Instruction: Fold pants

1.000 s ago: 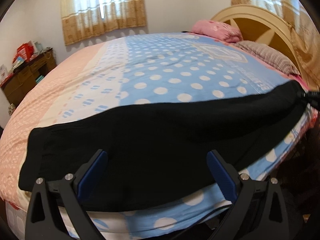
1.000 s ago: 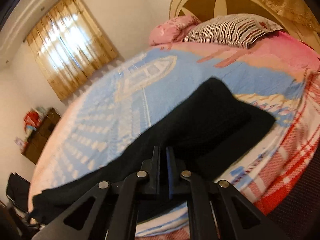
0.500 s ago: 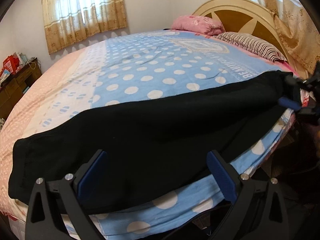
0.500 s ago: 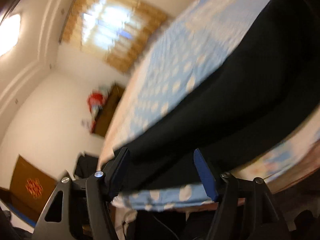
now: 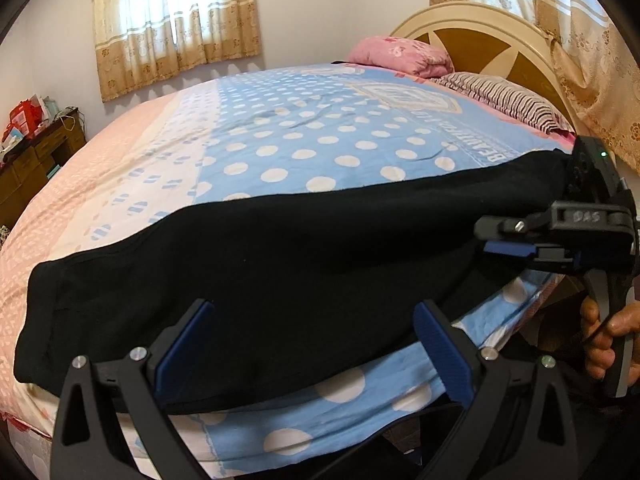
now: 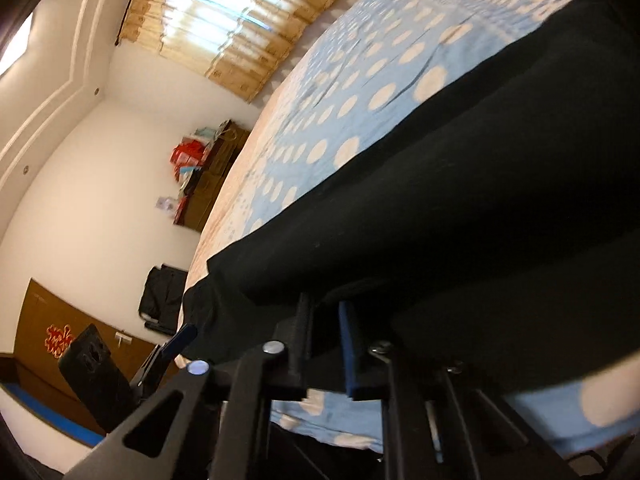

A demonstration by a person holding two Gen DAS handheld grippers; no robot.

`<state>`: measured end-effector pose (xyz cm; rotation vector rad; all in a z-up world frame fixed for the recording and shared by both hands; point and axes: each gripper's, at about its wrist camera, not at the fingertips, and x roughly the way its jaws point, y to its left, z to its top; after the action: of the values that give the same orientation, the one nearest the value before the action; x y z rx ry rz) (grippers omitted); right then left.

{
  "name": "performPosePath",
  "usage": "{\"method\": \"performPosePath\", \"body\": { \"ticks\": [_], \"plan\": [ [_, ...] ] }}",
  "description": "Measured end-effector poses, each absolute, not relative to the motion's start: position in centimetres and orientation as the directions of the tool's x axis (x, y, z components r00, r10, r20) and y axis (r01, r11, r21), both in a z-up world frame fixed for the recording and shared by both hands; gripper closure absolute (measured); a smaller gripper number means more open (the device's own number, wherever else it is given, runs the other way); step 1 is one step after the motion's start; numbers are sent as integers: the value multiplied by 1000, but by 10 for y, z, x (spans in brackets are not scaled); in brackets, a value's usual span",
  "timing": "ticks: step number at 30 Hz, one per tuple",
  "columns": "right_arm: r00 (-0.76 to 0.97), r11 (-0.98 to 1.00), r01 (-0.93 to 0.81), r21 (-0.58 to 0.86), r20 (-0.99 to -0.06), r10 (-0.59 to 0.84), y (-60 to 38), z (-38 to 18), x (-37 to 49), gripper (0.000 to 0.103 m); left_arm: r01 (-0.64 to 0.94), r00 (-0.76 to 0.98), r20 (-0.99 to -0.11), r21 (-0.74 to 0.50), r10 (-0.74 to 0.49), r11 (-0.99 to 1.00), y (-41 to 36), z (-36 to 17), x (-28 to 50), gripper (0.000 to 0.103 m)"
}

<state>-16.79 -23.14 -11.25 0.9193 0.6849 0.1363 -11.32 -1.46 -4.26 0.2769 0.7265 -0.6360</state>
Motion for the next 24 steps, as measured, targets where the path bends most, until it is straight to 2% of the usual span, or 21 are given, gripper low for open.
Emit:
{"method": "performPosePath", "body": {
  "ticks": [1, 6, 10, 14, 17, 20, 21, 23, 24],
  "plan": [
    [786, 610, 156, 776, -472, 399, -230, -111, -168, 97, 624, 573, -691, 19, -441, 781, -15, -42, -113, 2],
    [806, 538, 76, 840, -370, 463, -234, -92, -191, 97, 624, 575, -688, 18, -443, 781, -13, -38, -114, 2],
    [785, 561, 95, 822, -409, 466, -227, -90, -214, 97, 633, 574, -681, 15, -456, 774, -16, -34, -114, 2],
    [751, 604, 208, 769, -522, 405, -225, -113, -222, 97, 650, 553, -682, -5, -478, 760, -26, -35, -113, 1],
    [762, 560, 202, 803, -488, 426, -231, -107, -233, 97, 662, 536, -693, -9, -482, 749, -43, -43, -111, 2],
    [820, 600, 110, 792, -414, 396, -247, -67, -262, 95, 669, 524, -703, -8, -480, 743, -59, -52, -107, 2],
    [838, 622, 101, 777, -403, 367, -255, -54, -272, 92, 668, 527, -703, -4, -477, 744, -63, -55, -106, 2],
    [894, 671, 142, 728, -386, 229, -285, -27, -305, 71, 664, 532, -706, 6, -467, 748, -69, -59, -104, 2],
    [916, 672, 183, 717, -372, 148, -302, -18, -322, 45, 664, 526, -711, 1, -466, 748, -72, -62, -102, 1]
  ]
}}
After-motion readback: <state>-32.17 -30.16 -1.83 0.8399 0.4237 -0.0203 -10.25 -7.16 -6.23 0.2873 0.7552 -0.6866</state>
